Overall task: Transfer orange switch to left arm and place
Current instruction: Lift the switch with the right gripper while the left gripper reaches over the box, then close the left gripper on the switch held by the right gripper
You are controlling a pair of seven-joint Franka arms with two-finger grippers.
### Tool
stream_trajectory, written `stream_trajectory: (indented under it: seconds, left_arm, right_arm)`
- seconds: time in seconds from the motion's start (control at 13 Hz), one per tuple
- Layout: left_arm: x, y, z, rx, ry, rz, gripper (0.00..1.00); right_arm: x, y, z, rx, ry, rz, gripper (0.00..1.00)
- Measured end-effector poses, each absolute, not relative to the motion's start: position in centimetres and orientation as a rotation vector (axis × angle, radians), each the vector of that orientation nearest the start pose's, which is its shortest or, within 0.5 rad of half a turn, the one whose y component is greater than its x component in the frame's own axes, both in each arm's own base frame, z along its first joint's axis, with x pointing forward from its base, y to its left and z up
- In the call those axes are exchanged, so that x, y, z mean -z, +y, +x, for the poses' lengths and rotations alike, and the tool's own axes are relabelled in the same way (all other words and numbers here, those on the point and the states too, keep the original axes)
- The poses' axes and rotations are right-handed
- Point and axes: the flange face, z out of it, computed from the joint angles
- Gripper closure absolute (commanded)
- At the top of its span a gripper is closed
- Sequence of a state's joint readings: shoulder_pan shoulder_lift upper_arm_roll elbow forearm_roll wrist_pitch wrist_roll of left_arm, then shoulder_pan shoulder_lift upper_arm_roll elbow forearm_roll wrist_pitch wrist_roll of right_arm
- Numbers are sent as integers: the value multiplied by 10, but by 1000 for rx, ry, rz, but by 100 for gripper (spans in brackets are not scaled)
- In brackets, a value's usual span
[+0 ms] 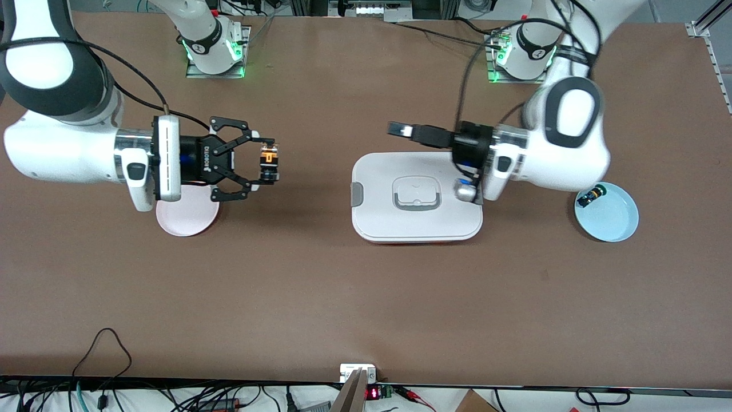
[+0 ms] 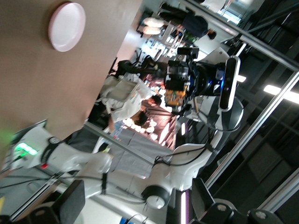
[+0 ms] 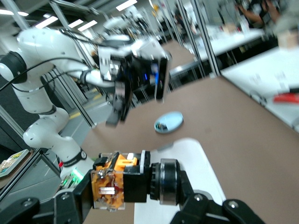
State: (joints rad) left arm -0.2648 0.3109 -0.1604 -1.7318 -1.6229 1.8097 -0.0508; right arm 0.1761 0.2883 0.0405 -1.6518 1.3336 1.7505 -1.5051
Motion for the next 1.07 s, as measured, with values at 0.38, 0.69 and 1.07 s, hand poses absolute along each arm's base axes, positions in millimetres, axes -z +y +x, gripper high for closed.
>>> stream_trajectory:
  seconds: [0.38,0.69,1.07]
  left_arm:
    - [-465,-387,553,455,465,1530,0]
    - [-464,-390,553,413,517,1534,1]
    - [-470,-405,545,390,523,1543,3]
  right_arm:
    - [-478,266,604,771,-1173,-1316,98]
    - [-480,270,601,769,-1181,-1298,98]
    - [-479,277,598,757,-1187,-1288,98]
